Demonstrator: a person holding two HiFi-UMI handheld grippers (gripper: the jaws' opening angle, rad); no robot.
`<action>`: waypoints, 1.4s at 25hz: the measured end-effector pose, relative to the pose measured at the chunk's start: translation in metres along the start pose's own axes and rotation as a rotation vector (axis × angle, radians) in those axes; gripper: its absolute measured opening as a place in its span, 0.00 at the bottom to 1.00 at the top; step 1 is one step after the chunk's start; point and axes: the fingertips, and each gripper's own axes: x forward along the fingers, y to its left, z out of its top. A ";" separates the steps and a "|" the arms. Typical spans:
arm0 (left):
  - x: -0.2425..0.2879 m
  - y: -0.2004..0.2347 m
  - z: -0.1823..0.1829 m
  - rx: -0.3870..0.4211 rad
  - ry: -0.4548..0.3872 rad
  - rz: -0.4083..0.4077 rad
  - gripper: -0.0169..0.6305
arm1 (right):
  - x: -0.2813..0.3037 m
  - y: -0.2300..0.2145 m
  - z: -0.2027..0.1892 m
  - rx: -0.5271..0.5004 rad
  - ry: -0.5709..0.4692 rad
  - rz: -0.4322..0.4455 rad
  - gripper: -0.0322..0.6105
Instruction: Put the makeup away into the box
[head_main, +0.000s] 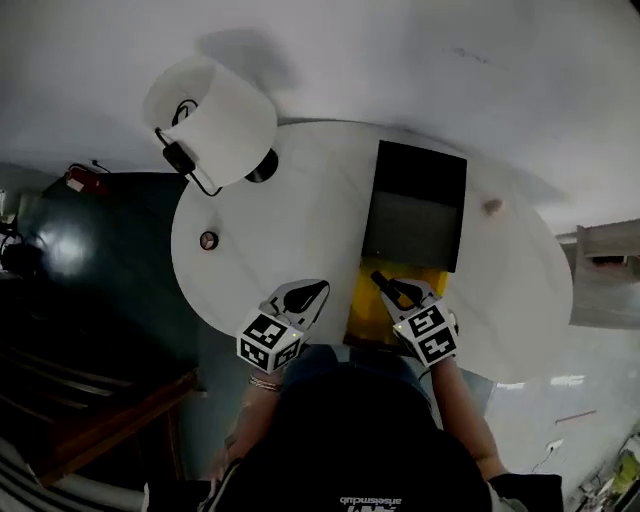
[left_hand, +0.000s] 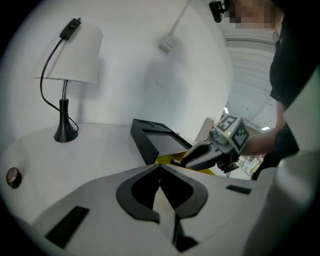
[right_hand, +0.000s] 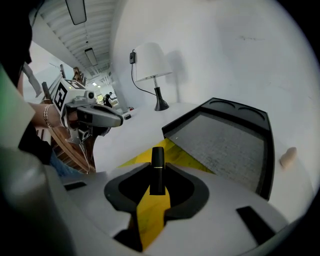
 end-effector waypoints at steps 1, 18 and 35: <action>0.001 -0.001 -0.001 -0.004 0.001 0.004 0.04 | 0.001 -0.001 -0.001 -0.004 0.007 0.004 0.21; -0.003 -0.008 -0.019 -0.106 -0.011 0.105 0.04 | 0.023 -0.011 -0.021 -0.100 0.129 0.043 0.21; -0.019 -0.009 -0.030 -0.191 -0.057 0.180 0.04 | 0.037 -0.022 -0.016 -0.158 0.136 -0.027 0.21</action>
